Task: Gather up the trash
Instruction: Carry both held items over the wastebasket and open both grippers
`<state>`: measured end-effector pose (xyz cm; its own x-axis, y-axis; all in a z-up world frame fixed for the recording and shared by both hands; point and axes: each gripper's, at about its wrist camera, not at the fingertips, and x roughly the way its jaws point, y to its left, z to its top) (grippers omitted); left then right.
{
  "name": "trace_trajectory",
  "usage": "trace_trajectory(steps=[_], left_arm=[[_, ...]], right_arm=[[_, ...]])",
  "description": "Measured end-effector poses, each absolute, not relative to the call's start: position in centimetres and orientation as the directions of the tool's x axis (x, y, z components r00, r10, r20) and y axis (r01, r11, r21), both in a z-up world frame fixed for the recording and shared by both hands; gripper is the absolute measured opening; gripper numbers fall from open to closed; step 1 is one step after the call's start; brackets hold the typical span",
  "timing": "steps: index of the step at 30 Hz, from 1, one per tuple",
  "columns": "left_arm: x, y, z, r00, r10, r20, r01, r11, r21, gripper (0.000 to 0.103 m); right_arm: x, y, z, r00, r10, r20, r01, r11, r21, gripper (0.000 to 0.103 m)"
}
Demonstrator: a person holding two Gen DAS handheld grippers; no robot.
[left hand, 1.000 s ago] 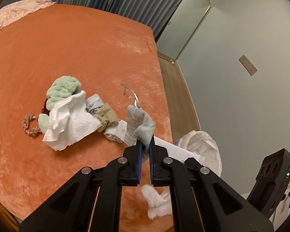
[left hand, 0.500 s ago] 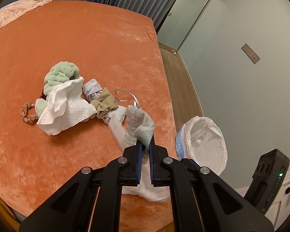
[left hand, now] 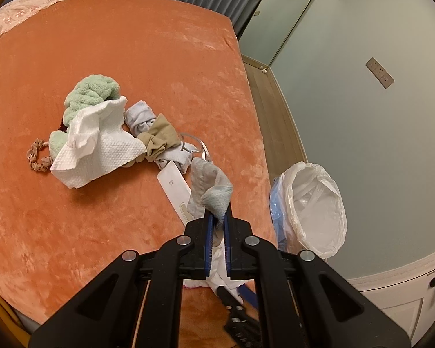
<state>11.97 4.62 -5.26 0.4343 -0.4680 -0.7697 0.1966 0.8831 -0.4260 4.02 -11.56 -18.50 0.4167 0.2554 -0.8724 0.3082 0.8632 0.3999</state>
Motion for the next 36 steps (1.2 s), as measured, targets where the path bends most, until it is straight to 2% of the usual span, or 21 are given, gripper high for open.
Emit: trace_trajectory(steps=[4,7,12,19,26,36], left_arm=[[11.6,4.3,-5.5,0.426,-0.469,-0.773,0.203,0.883,-0.424,0.006],[11.4,4.1,-5.7,0.42,-0.468,-0.778,0.206,0.884,-0.42,0.006],[11.0,3.6,-5.3,0.421,-0.472,-0.775,0.221,0.882,-0.417,0.006],[10.7,2.9,-3.6,0.436,-0.496,-0.751,0.249,0.869,-0.429,0.006],[10.8,1.9,-0.9,0.468,-0.519,-0.715,0.281,0.855,-0.436,0.006],[11.6,-2.5,1.3,0.46,-0.555,-0.693,0.352,0.831,-0.432,0.006]], right_arm=[[4.1,-10.4,-20.1,0.38,0.251,-0.89,0.3,0.877,0.375,0.041],[4.5,-9.9,-19.8,0.367,0.226,-0.902,0.271,0.902,0.336,0.009],[4.1,-9.8,-16.7,0.437,0.219,-0.872,0.251,0.901,0.353,0.008],[4.0,-11.2,-9.1,0.607,0.227,-0.762,0.208,0.88,0.428,0.008],[4.6,-13.5,-3.5,0.699,0.227,-0.678,0.174,0.866,0.469,0.008],[5.3,-18.2,1.5,0.772,0.155,-0.617,0.194,0.866,0.461,0.008]])
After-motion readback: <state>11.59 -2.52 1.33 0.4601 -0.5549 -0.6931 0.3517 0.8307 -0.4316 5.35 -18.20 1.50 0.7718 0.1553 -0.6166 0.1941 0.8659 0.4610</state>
